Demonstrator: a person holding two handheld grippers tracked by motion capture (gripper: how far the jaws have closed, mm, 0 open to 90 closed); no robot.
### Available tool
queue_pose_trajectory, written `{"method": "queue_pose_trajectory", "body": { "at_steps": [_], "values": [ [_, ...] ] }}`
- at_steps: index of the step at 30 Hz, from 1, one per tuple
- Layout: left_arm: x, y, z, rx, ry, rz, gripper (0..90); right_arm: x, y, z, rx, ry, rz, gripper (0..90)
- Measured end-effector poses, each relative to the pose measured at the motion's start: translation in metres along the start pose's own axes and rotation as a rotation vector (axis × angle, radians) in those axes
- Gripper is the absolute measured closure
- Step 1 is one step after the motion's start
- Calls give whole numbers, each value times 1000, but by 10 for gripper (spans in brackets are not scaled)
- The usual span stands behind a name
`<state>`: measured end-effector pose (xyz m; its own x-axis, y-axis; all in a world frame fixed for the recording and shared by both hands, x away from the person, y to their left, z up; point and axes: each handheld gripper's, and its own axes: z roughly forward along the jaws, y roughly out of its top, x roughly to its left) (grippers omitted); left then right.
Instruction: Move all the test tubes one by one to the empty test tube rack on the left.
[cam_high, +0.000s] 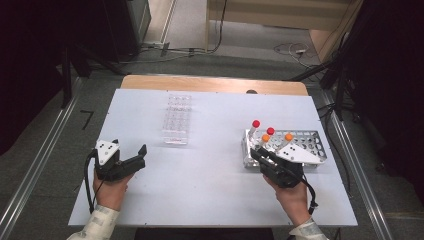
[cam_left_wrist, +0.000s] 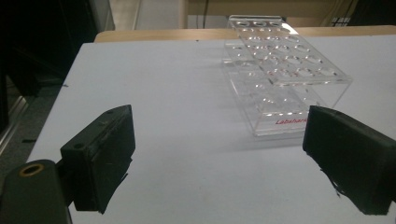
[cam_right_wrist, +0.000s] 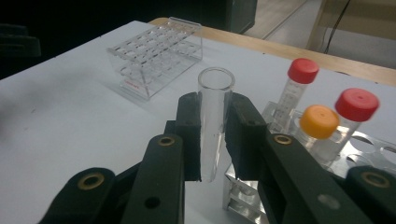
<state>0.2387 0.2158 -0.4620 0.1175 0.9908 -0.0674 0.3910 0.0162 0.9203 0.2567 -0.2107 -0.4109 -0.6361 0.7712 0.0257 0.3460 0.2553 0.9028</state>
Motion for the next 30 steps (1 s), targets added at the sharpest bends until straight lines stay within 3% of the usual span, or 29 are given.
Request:
{"method": "queue_pose_trajectory", "body": {
  "at_steps": [9, 21, 30],
  "values": [
    [-19, 11, 6, -2, -50, 15, 97, 15, 6, 30, 22, 35, -31, 736],
    [-50, 23, 11, 1, -138, 53, 136, 52, 16, 84, 50, 73, -113, 736],
    [-67, 30, 20, 11, -202, 66, 185, 66, 16, 112, 62, 92, -102, 736]
  ]
}}
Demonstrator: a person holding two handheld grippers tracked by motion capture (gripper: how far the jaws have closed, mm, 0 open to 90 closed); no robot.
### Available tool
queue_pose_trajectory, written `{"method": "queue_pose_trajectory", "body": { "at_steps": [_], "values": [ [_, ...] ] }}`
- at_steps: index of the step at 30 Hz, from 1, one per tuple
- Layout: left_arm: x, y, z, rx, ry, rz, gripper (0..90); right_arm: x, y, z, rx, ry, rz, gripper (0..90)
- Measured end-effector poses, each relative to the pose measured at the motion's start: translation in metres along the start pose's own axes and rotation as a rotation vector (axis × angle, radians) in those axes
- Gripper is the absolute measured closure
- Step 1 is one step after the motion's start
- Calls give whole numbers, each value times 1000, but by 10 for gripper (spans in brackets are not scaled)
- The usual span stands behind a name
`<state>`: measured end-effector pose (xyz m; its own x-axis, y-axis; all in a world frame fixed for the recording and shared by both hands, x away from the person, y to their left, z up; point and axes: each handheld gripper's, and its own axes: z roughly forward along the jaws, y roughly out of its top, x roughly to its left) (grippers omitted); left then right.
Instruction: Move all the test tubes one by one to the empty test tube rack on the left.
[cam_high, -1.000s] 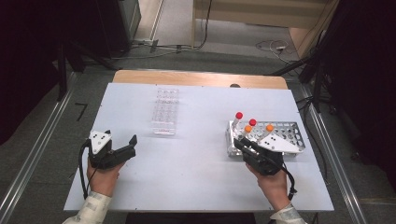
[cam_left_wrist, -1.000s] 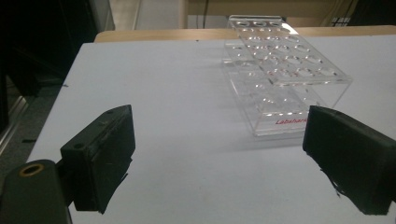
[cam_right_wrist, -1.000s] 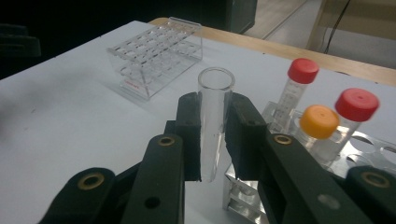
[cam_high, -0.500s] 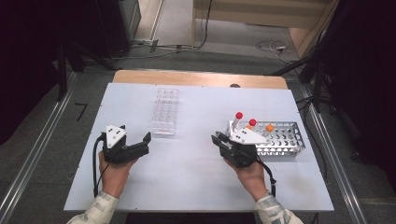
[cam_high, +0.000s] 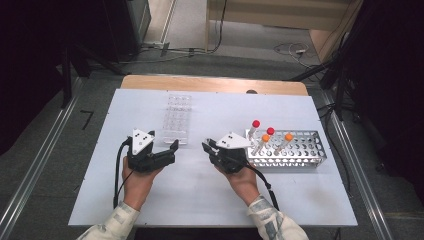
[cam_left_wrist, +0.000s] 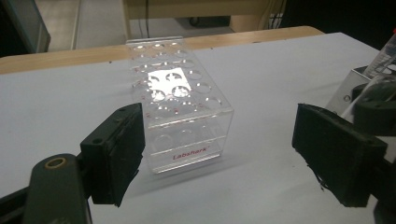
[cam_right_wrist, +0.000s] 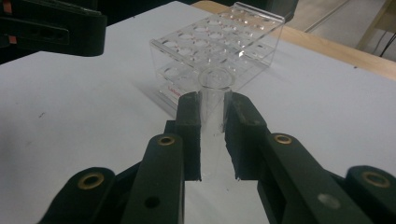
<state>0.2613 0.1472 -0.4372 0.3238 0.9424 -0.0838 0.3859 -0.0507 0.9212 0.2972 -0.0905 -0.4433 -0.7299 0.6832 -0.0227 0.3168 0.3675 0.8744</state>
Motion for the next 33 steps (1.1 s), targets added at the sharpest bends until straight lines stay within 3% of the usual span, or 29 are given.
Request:
{"method": "queue_pose_trajectory", "body": {
  "at_steps": [5, 9, 13, 21, 33],
  "values": [
    [-9, 4, 6, 3, -46, 2, 246, 5, 4, 13, 7, 8, -9, 736],
    [-17, 12, 9, -20, -98, 12, 359, 8, 8, 20, 14, 10, -13, 736],
    [-26, 20, 14, -5, -146, 35, 430, 11, 10, 24, 18, 8, -10, 736],
    [-35, 26, 27, 64, -178, 57, 523, 12, 10, 27, 9, 3, -18, 736],
    [-32, 27, 36, 121, -225, 24, 669, 13, 9, 28, 9, -14, -28, 736]
  ]
}}
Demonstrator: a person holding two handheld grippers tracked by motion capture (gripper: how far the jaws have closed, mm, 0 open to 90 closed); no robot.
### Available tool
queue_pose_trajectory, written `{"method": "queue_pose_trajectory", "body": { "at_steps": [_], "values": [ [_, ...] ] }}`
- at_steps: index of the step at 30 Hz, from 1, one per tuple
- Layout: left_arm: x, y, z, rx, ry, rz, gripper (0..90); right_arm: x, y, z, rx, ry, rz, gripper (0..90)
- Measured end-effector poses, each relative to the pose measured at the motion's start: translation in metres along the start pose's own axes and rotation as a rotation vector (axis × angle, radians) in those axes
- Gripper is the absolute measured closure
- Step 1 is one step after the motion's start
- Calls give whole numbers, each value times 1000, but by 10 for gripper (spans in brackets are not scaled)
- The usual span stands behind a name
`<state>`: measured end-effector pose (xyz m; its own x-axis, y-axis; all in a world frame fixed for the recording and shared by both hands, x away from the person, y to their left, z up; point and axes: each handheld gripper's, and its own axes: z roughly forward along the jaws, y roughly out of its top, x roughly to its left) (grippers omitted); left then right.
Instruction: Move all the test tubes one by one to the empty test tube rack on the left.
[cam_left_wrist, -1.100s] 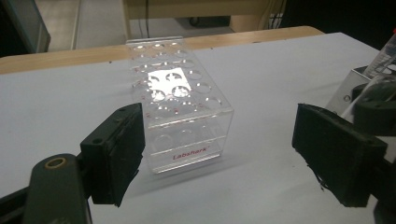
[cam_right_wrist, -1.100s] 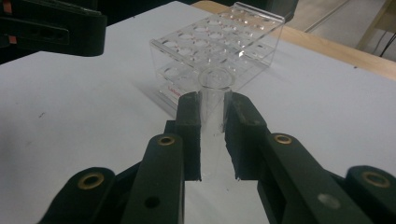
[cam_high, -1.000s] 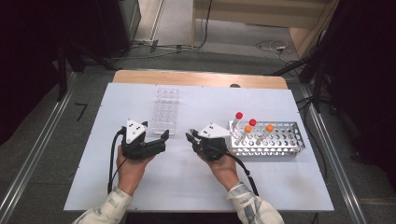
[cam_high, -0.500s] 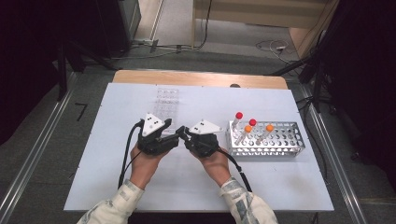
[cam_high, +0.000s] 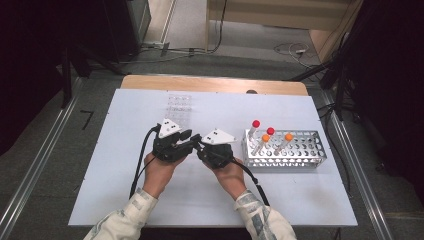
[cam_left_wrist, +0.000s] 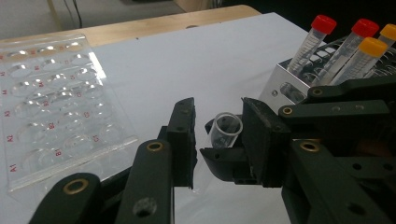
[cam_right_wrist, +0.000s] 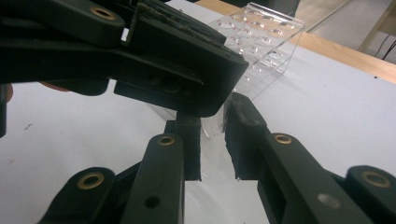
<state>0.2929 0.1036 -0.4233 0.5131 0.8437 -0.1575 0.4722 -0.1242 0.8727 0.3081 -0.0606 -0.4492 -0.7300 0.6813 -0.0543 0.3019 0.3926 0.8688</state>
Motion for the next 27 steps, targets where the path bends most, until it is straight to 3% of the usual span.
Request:
{"method": "queue_pose_trajectory", "body": {
  "at_steps": [4, 16, 19, 20, 27],
  "values": [
    [-1, 0, 2, 9, -11, -3, 740, 1, 0, 1, 0, -2, -5, 736],
    [-6, 2, 4, 1, 27, 43, 769, -1, 0, 0, 9, -1, 13, 724],
    [-7, 3, 5, 1, 31, 44, 769, -3, 0, -2, 12, 5, 20, 675],
    [-6, 4, 5, 0, 33, 46, 769, -5, 0, -2, 23, 9, 30, 612],
    [-2, 9, 4, -11, 46, 38, 769, -14, -1, -11, 34, 24, 49, 536]
  ]
}}
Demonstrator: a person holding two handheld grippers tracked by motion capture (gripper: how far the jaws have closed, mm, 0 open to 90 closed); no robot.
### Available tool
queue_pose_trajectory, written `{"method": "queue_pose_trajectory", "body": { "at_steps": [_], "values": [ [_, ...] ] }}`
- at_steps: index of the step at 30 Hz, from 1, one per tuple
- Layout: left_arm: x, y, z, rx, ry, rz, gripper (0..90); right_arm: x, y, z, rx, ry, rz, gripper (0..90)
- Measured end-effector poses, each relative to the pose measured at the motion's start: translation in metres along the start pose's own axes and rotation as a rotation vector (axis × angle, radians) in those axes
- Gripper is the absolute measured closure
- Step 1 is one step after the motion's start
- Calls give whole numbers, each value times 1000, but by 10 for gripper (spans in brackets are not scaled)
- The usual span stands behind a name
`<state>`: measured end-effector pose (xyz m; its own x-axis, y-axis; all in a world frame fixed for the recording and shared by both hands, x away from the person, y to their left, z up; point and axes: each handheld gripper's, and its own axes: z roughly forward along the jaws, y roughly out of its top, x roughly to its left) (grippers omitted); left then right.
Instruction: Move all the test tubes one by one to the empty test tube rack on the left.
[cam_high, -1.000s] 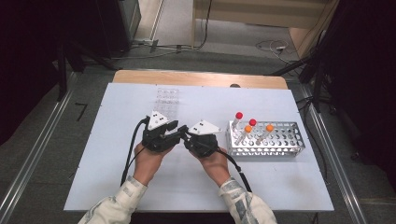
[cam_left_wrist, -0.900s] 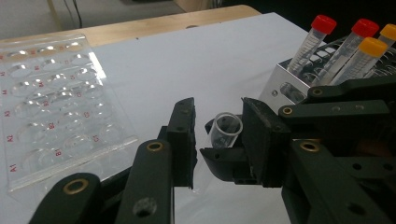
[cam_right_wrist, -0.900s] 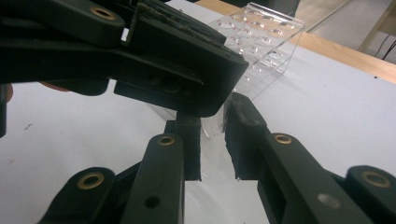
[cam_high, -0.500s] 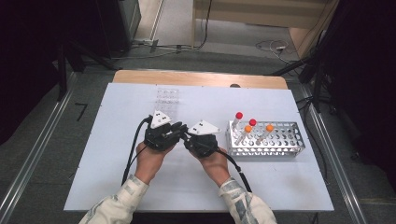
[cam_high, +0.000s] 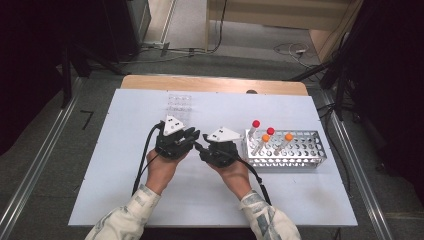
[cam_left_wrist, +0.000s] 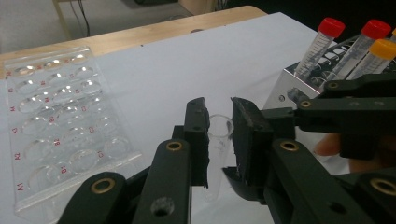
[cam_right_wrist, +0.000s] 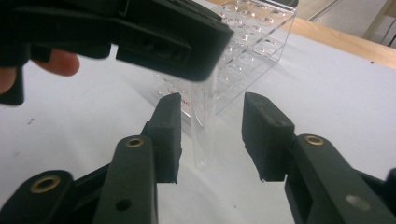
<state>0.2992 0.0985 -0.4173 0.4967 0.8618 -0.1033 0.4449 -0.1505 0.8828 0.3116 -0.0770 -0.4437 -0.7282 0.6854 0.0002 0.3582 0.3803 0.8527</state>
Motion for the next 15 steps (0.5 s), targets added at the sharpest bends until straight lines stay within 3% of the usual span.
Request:
{"method": "queue_pose_trajectory", "body": {
  "at_steps": [7, 15],
  "values": [
    [6, 10, -1, -17, 15, -11, 769, -8, -3, -22, 0, 33, 8, 468],
    [16, 27, -4, -41, 39, -20, 769, -13, -15, -41, 7, 38, 6, 424]
  ]
}}
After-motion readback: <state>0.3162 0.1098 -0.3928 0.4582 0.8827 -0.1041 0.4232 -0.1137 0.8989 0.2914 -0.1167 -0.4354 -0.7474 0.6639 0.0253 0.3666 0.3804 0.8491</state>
